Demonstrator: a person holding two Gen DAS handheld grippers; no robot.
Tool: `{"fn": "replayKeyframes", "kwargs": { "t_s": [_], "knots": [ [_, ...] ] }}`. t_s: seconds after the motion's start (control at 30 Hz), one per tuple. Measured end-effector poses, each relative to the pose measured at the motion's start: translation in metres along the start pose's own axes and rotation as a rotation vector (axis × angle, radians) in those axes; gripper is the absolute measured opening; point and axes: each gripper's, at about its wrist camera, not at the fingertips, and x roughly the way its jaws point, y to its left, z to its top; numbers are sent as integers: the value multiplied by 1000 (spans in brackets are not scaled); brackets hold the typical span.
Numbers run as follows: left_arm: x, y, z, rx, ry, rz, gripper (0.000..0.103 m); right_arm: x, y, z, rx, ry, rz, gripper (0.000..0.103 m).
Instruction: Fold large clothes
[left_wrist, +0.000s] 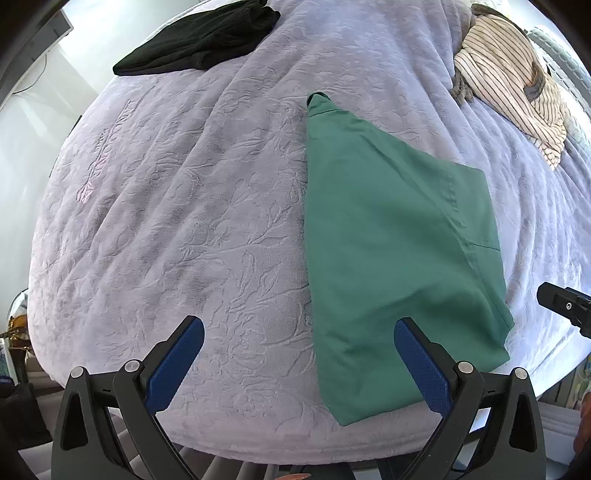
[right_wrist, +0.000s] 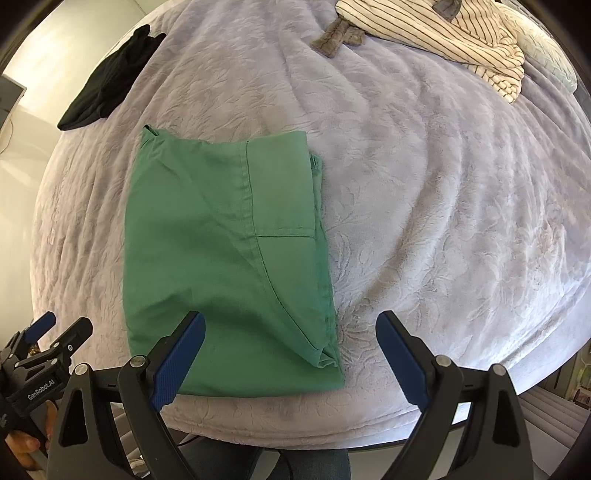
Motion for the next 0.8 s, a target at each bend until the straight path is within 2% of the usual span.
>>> {"fn": "replayKeyframes", "kwargs": {
  "t_s": [0.8],
  "knots": [
    [-1, 0, 1, -1, 1, 2, 103, -1, 1, 0, -8, 3, -2, 95]
  ]
}}
